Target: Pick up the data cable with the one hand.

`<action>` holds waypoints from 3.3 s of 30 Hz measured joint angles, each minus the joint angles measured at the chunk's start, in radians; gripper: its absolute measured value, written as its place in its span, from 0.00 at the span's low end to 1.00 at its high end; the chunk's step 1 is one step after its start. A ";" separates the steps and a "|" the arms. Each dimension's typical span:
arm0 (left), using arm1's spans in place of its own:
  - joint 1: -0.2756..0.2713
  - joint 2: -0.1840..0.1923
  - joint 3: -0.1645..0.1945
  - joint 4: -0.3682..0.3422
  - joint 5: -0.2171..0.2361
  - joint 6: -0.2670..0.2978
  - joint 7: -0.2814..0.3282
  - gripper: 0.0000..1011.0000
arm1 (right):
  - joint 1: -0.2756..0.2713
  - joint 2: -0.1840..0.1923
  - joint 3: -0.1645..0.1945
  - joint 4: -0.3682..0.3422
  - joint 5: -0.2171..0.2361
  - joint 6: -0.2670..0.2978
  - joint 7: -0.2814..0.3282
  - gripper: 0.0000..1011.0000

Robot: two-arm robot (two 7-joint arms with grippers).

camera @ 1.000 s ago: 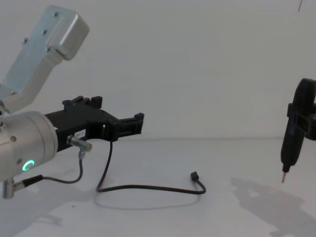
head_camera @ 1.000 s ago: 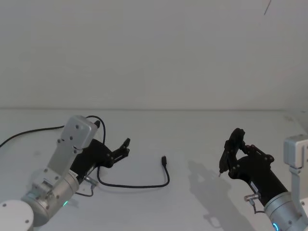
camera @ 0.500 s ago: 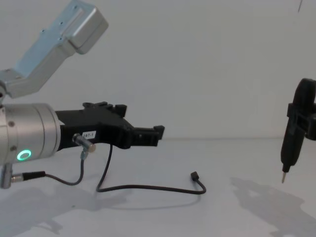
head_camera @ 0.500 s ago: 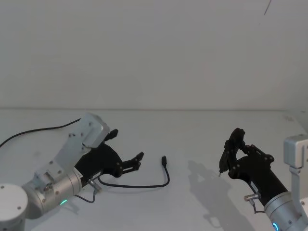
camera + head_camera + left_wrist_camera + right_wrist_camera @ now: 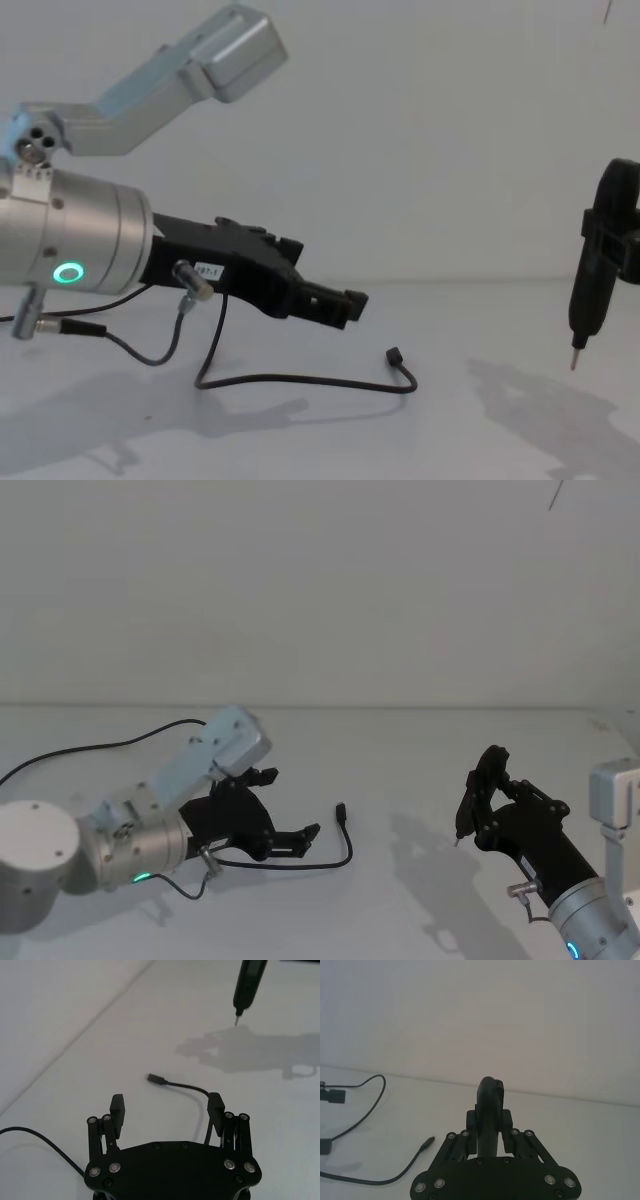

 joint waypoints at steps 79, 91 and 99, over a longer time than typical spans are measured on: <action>-0.212 -0.161 0.176 0.204 0.198 0.209 -0.117 0.99 | 0.000 0.000 0.000 0.000 0.000 0.000 0.000 0.28; -0.200 -0.172 0.177 0.209 0.204 0.244 -0.124 0.99 | 0.000 0.000 0.000 0.000 0.000 0.000 0.000 0.28; -0.199 -0.179 0.180 0.215 0.208 0.266 -0.131 0.99 | 0.000 0.000 0.000 0.000 0.000 0.000 0.000 0.28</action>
